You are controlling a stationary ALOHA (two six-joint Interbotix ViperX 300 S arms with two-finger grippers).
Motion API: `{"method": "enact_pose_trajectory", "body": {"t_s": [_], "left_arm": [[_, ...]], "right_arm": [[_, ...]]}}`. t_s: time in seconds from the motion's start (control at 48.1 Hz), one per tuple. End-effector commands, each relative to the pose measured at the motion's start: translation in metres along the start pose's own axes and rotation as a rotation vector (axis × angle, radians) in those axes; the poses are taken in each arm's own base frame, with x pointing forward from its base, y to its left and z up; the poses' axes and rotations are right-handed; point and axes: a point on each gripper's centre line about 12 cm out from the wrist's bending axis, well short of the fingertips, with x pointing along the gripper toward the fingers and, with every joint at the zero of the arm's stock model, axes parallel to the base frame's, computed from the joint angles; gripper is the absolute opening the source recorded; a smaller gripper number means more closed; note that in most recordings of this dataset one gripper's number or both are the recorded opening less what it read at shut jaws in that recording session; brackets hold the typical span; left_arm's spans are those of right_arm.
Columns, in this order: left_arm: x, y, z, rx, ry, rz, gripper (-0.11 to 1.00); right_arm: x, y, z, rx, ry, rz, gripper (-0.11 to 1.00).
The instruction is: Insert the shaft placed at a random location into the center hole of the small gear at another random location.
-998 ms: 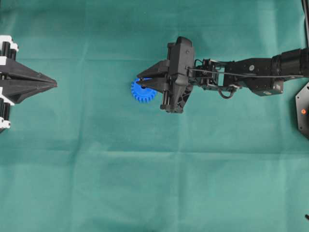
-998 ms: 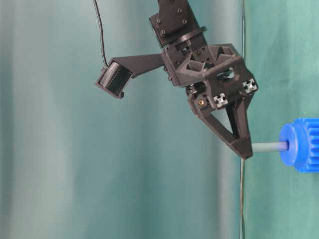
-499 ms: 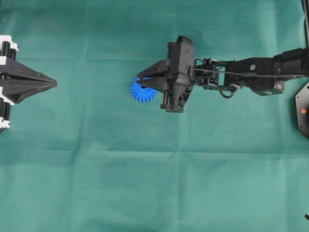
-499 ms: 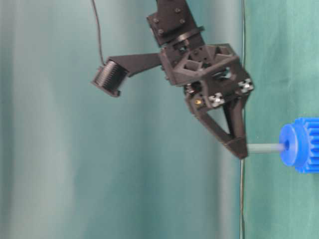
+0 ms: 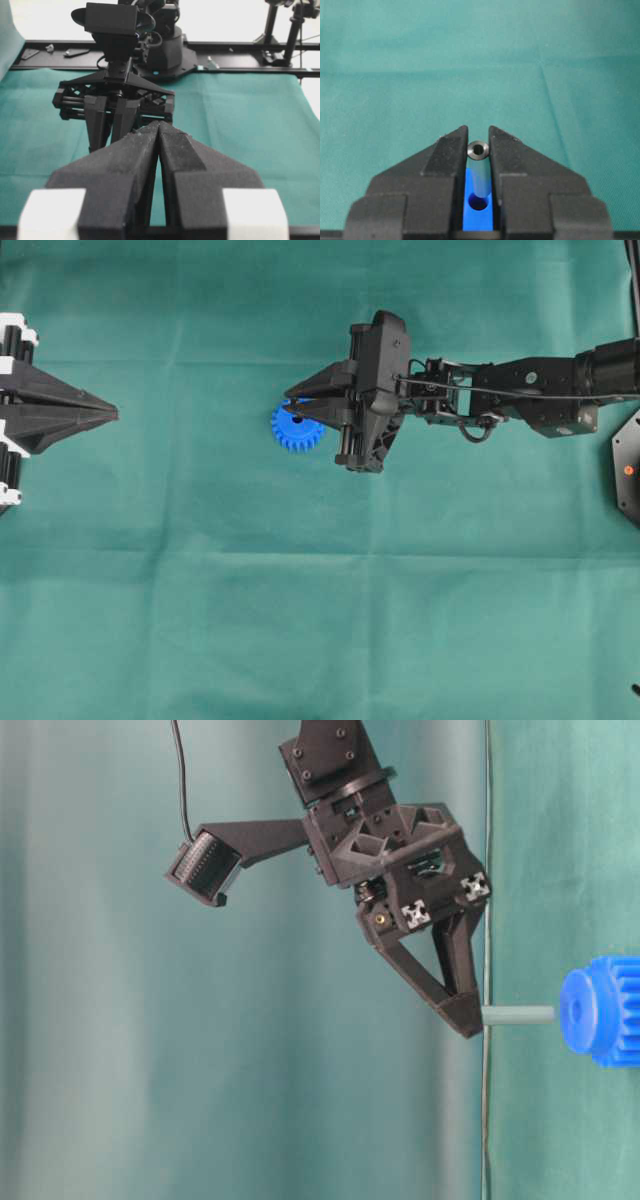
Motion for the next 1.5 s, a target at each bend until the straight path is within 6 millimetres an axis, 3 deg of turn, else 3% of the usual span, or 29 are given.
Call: {"method": "enact_pose_trajectory", "body": {"t_s": [0.0,0.831,1.413,1.475], "left_arm": [[0.003,0.000,0.008,0.003,-0.021,-0.001,0.00],[0.003,0.000,0.007,0.003,-0.014,-0.001,0.00],[0.003,0.000,0.006,0.003,-0.011,-0.001,0.00],[0.003,0.000,0.006,0.003,-0.011,-0.001,0.00]], "right_arm": [[0.000,0.000,0.008,-0.008,-0.023,-0.001,0.12],[0.021,0.001,-0.025,0.012,0.046,-0.006,0.12],[0.023,-0.002,-0.027,0.031,0.059,-0.019,0.13],[0.023,-0.003,-0.027,0.031,0.058,-0.021,0.19]]}}
